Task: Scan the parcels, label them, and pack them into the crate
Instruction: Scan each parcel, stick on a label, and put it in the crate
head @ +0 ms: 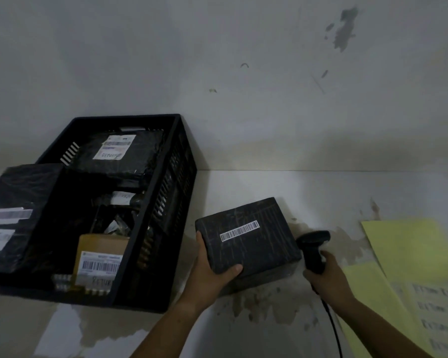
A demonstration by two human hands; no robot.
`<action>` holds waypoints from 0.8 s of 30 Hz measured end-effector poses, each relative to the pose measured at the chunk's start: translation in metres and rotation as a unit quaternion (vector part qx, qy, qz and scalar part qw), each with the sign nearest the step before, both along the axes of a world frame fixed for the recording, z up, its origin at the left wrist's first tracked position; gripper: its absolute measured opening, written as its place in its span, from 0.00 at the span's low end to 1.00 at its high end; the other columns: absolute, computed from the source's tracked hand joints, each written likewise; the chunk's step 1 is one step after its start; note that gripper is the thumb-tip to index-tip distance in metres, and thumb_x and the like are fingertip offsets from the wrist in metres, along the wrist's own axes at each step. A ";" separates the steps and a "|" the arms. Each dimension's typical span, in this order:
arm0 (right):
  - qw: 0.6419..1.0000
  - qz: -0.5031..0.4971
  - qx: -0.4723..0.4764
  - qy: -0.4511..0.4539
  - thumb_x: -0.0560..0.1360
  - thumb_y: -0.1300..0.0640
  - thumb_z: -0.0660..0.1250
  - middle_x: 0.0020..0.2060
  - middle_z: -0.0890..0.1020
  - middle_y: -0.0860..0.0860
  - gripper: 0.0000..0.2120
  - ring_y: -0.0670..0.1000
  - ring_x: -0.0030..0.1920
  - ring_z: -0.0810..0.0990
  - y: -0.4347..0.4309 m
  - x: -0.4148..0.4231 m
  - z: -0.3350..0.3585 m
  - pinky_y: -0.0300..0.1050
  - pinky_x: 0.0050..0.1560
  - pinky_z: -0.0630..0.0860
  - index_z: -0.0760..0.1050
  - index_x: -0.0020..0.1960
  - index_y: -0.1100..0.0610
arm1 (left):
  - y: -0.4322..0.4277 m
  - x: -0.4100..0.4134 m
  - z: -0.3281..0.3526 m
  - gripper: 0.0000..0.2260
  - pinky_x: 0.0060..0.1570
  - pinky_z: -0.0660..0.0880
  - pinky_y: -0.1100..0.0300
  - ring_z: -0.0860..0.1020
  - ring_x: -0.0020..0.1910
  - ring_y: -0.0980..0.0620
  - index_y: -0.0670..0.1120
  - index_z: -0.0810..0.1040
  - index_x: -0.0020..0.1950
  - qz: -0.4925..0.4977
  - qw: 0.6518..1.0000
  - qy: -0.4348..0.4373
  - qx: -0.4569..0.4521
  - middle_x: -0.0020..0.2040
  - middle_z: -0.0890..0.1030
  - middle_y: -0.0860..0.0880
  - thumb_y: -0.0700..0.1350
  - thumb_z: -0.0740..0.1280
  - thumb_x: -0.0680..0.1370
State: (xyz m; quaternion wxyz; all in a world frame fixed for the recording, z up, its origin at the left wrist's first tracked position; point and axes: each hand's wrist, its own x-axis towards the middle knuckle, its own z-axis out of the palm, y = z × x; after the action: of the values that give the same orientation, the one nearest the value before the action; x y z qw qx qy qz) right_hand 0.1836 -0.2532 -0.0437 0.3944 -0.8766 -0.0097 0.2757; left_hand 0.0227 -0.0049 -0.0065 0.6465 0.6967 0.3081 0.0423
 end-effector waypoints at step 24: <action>0.941 -0.101 0.320 0.051 0.46 0.24 0.74 0.28 0.80 0.55 0.39 0.54 0.29 0.76 0.004 -0.161 0.172 0.41 0.32 0.72 0.83 0.42 0.54 | -0.067 -0.017 0.009 0.53 0.77 0.63 0.46 0.55 0.81 0.56 0.68 0.36 0.79 0.043 0.984 -0.056 0.166 0.82 0.51 0.60 0.65 0.75 0.71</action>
State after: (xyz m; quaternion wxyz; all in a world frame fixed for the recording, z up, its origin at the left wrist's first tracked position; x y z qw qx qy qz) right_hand 0.0222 -0.2493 0.1283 0.6799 -0.6853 0.0112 0.2607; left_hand 0.0055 -0.0723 0.0024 0.5358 0.7769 0.2897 0.1593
